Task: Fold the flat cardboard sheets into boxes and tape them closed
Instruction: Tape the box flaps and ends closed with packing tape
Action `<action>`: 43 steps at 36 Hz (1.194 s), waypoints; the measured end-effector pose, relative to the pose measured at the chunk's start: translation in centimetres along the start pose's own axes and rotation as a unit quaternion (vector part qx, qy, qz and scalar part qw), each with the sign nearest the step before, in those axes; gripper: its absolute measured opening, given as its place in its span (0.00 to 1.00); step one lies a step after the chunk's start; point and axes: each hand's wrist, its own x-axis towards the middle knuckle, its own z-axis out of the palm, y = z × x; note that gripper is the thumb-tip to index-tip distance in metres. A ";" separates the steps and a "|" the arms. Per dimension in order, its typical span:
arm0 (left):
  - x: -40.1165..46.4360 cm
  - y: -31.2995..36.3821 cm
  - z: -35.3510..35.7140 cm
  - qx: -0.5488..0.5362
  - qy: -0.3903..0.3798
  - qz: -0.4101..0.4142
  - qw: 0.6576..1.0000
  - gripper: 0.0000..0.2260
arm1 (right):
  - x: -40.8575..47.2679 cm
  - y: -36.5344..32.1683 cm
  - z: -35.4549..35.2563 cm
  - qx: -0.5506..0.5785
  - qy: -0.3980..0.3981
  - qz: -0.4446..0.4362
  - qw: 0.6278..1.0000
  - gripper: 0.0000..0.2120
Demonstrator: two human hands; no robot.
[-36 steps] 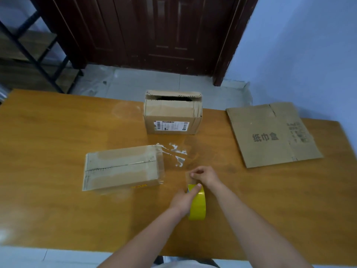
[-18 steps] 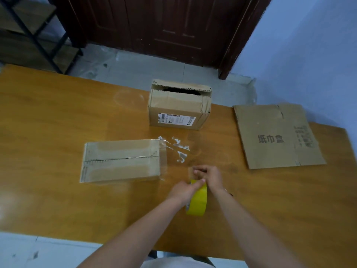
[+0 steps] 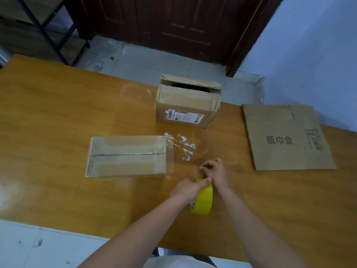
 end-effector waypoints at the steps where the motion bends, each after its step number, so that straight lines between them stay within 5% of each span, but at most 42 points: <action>1: 0.0 0.1 0.0 -0.001 0.002 -0.004 1.000 0.38 | 0.1 0.0 0.0 -0.012 -0.001 0.004 1.000 0.01; 6: -0.2 0.7 -0.5 0.011 0.011 -0.015 1.000 0.39 | 0.2 -0.3 -0.1 -0.084 -0.027 -0.001 0.996 0.06; 11: -1.0 1.2 -0.8 0.053 0.016 -0.010 0.998 0.41 | 0.7 -0.7 -0.8 -0.110 -0.032 0.021 0.993 0.21; 14: -1.9 2.0 -0.9 0.126 0.053 0.005 0.991 0.37 | 1.2 -1.4 -1.2 -0.155 -0.057 0.043 0.985 0.20; 17: -3.4 2.7 -1.1 0.179 0.110 0.027 0.977 0.34 | 1.4 -2.0 -1.5 -0.089 -0.012 0.062 0.994 0.08; 20: -5.2 3.3 -1.5 0.201 0.188 0.100 0.956 0.27 | 1.1 -2.7 -2.2 -0.014 0.044 0.059 0.997 0.09; 24: -7.8 5.2 -3.6 0.133 0.270 0.237 0.924 0.12 | 0.1 -4.9 -3.2 0.002 0.034 -0.022 0.999 0.07; 28: -9.1 6.7 -7.9 0.057 0.364 0.299 0.880 0.07 | -1.5 -8.7 -3.9 0.026 0.040 -0.088 0.995 0.08; 33: -8.0 5.2 -13.3 0.173 0.453 0.227 0.845 0.12 | -4.6 -12.8 -3.2 0.047 0.029 -0.168 0.984 0.07; 37: -5.6 2.2 -15.3 0.295 0.403 0.162 0.851 0.18 | -6.6 -14.0 -1.8 0.023 0.020 -0.209 0.978 0.07; 43: -3.8 -0.4 -15.2 0.368 0.396 0.180 0.821 0.20 | -7.2 -13.2 -0.3 -0.032 -0.037 -0.220 0.974 0.16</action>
